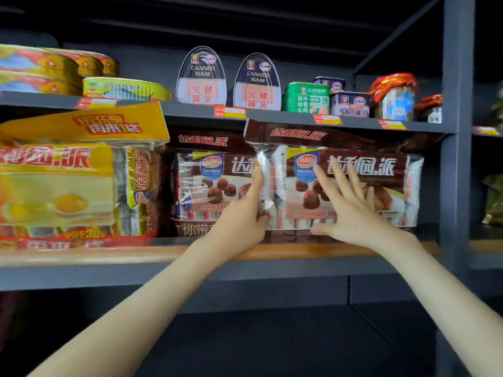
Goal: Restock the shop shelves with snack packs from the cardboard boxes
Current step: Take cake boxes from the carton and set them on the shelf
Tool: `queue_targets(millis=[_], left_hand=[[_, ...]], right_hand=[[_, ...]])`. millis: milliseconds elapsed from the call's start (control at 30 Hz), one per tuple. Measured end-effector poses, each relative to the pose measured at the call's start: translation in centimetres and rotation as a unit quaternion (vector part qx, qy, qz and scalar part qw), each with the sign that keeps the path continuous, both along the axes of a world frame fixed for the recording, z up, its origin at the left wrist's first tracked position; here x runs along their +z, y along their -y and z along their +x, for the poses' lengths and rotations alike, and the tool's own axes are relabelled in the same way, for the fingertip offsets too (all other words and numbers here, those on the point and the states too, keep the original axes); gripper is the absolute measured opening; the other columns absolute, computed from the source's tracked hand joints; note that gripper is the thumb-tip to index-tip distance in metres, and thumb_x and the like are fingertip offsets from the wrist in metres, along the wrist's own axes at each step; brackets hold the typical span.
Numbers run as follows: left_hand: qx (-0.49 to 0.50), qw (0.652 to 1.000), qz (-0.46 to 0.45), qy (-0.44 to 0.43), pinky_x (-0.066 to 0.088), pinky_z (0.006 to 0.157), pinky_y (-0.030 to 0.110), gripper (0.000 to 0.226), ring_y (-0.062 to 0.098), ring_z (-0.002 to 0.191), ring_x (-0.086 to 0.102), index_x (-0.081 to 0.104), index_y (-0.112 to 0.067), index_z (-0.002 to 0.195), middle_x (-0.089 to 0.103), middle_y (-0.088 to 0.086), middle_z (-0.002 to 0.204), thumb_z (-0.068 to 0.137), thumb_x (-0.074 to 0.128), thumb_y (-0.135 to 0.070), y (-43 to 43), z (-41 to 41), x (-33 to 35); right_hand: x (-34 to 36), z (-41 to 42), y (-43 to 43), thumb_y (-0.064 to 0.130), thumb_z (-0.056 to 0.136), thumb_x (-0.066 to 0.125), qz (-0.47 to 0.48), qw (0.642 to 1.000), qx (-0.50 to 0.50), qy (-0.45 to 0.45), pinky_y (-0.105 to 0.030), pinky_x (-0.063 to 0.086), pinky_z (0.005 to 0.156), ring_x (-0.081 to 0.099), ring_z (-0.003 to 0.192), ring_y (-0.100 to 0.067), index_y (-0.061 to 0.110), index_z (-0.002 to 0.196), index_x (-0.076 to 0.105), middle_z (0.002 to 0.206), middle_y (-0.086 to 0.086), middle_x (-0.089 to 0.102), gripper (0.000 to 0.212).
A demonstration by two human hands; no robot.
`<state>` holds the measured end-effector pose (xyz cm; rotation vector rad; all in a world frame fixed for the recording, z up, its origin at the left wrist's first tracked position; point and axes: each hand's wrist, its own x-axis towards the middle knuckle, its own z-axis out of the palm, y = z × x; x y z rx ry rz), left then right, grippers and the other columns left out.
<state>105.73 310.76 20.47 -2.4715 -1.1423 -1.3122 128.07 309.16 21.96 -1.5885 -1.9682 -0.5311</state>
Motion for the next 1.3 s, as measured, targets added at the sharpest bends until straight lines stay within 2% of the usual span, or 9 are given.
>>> queue_targets(millis=[200,367,467,533,633,733,933,1133,1300], left_hand=[[-0.032,0.995,0.049,-0.081,0.047,0.068,0.036,0.077,0.029,0.075,0.059,0.003,-0.02,0.154,0.059,0.009,0.083,0.094,0.048,-0.004,-1.9,1.5,1.2],[-0.017,0.987,0.08,-0.142,0.037,0.055,0.026,0.081,0.01,0.058,0.046,-0.004,-0.026,0.154,0.051,-0.002,0.072,0.095,0.051,-0.012,-3.5,1.4,1.4],[0.015,0.966,0.167,-0.198,0.035,0.099,0.03,0.094,0.023,0.117,0.049,-0.017,-0.028,0.149,0.051,0.007,0.13,0.093,0.059,-0.024,-4.8,0.8,1.4],[0.084,0.942,0.195,-0.259,0.007,0.119,0.042,0.104,0.024,0.148,0.011,-0.028,-0.027,0.144,0.013,0.008,0.161,0.091,0.06,-0.041,-5.9,-0.2,1.6],[0.214,0.887,0.199,-0.358,-0.013,0.115,0.048,0.113,0.025,0.143,-0.024,-0.038,-0.018,0.136,-0.027,0.01,0.155,0.084,0.048,-0.07,-7.4,-1.4,1.7],[0.271,0.847,0.207,-0.407,-0.021,0.107,0.047,0.115,0.023,0.131,-0.034,-0.04,-0.012,0.132,-0.04,0.01,0.141,0.083,0.045,-0.073,-8.1,-1.8,1.5],[0.3,0.839,0.212,-0.402,-0.019,0.109,0.047,0.121,0.027,0.146,-0.019,-0.045,-0.012,0.126,-0.04,0.011,0.14,0.08,0.048,-0.074,-8.0,-1.5,1.6],[0.292,0.828,0.241,-0.413,-0.016,0.113,0.051,0.119,0.03,0.139,-0.029,-0.036,-0.018,0.138,-0.038,0.014,0.144,0.077,0.045,-0.08,-8.1,-1.3,2.4],[0.212,0.858,0.292,-0.366,0.003,0.115,0.052,0.093,0.037,0.143,0.023,0.022,-0.017,0.151,0.024,0.021,0.155,0.08,0.03,-0.077,-8.3,0.3,3.3]], right_hand=[[-0.4,-2.5,0.5,0.074,0.06,0.07,-0.01,1.0,-0.015,-0.018,-0.064,-0.01,0.111,-0.044,0.133,-0.019,0.053,0.133,-0.037,0.134,0.015,-0.056,0.131],[-0.9,-3.7,-1.1,0.091,0.059,0.049,0.006,0.997,-0.074,-0.014,-0.071,-0.01,0.107,-0.044,0.134,-0.026,0.052,0.129,-0.043,0.136,0.011,-0.056,0.122],[-1.2,-4.3,-1.8,0.091,0.064,0.043,0.037,0.995,-0.085,-0.037,-0.072,-0.012,0.105,-0.041,0.135,-0.028,0.051,0.128,-0.043,0.142,0.007,-0.051,0.115],[-1.3,-4.5,-2.1,0.086,0.069,0.047,0.05,0.995,-0.083,-0.04,-0.072,-0.011,0.105,-0.04,0.136,-0.029,0.049,0.128,-0.044,0.141,0.008,-0.051,0.114],[-0.9,-3.5,-2.2,0.076,0.073,0.055,0.035,0.997,-0.061,-0.045,-0.071,-0.01,0.106,-0.039,0.137,-0.028,0.048,0.129,-0.044,0.146,0.008,-0.046,0.116],[-0.6,-1.1,-2.2,0.07,0.075,0.059,0.017,0.998,-0.034,-0.053,-0.069,-0.008,0.108,-0.037,0.138,-0.027,0.05,0.13,-0.042,0.148,0.009,-0.043,0.117],[0.1,4.2,-2.5,0.061,0.074,0.069,-0.028,0.995,-0.017,-0.092,-0.066,0.003,0.113,-0.032,0.141,-0.02,0.054,0.129,-0.039,0.147,0.016,-0.043,0.121],[0.7,7.0,-3.5,0.066,0.071,0.07,-0.071,0.992,-0.037,-0.093,-0.062,0.008,0.115,-0.027,0.143,-0.023,0.053,0.132,-0.037,0.146,0.019,-0.043,0.123],[1.1,8.2,-5.2,0.059,0.07,0.075,-0.109,0.988,-0.061,-0.086,-0.063,0.008,0.113,-0.022,0.144,-0.031,0.052,0.132,-0.039,0.147,0.009,-0.044,0.13]])
